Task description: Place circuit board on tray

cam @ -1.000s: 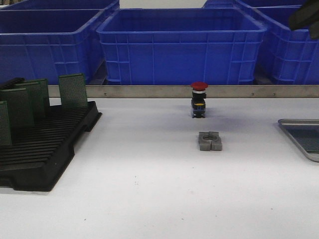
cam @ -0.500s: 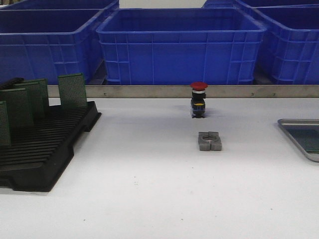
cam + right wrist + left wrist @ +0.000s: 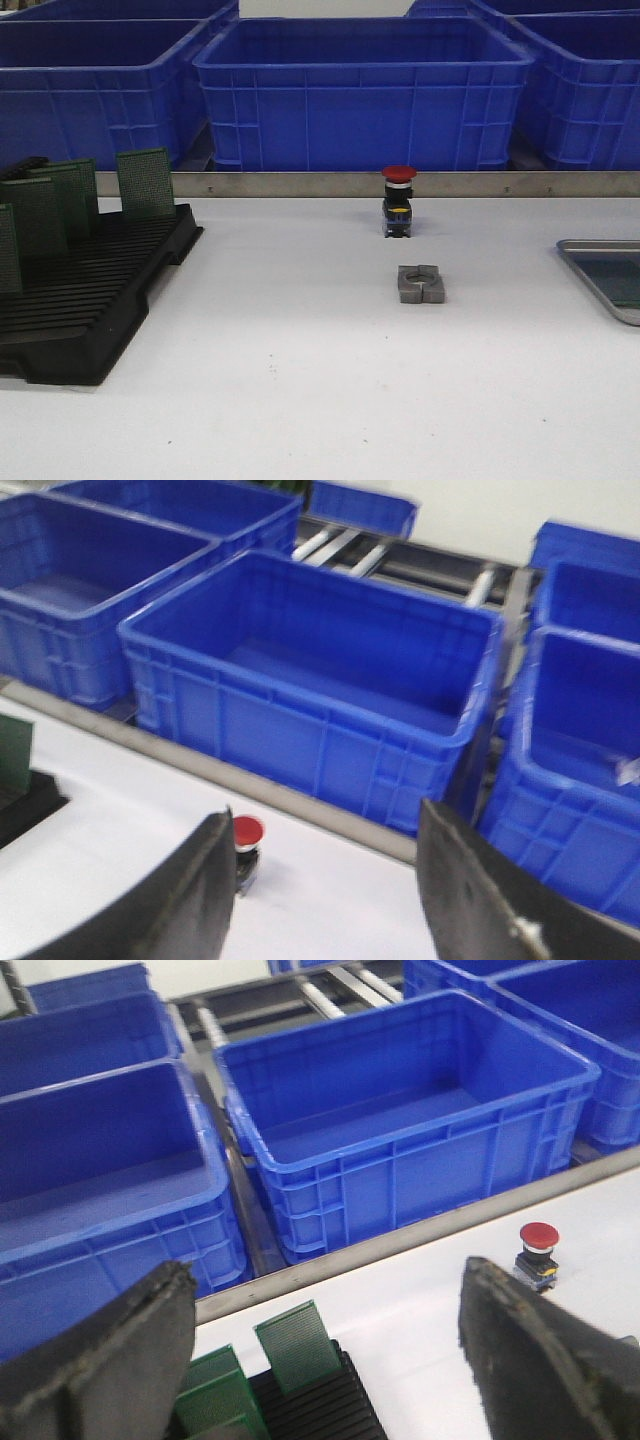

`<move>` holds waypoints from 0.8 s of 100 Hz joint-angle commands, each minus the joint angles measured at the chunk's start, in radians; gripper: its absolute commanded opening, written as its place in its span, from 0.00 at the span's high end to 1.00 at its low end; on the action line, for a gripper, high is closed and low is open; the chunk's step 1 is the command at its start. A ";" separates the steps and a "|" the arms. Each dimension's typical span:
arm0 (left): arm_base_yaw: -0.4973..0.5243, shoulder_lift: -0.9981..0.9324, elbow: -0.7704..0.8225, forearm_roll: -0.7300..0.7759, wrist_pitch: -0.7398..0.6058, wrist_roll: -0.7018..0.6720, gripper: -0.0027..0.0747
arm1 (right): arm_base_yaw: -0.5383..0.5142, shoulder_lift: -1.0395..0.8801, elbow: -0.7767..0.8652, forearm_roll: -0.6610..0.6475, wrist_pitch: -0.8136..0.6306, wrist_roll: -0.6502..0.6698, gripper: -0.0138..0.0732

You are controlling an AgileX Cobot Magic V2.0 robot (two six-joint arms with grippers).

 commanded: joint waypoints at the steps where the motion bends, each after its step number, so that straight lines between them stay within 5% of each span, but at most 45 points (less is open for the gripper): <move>1: 0.004 -0.090 0.052 -0.038 -0.100 -0.010 0.30 | 0.001 -0.076 0.008 0.052 -0.061 -0.022 0.35; 42: 0.004 -0.320 0.229 -0.041 -0.143 -0.010 0.30 | 0.001 -0.396 0.219 0.111 -0.181 -0.021 0.35; 80: 0.004 -0.327 0.254 -0.045 -0.138 -0.010 0.30 | 0.001 -0.439 0.344 0.112 -0.182 -0.021 0.37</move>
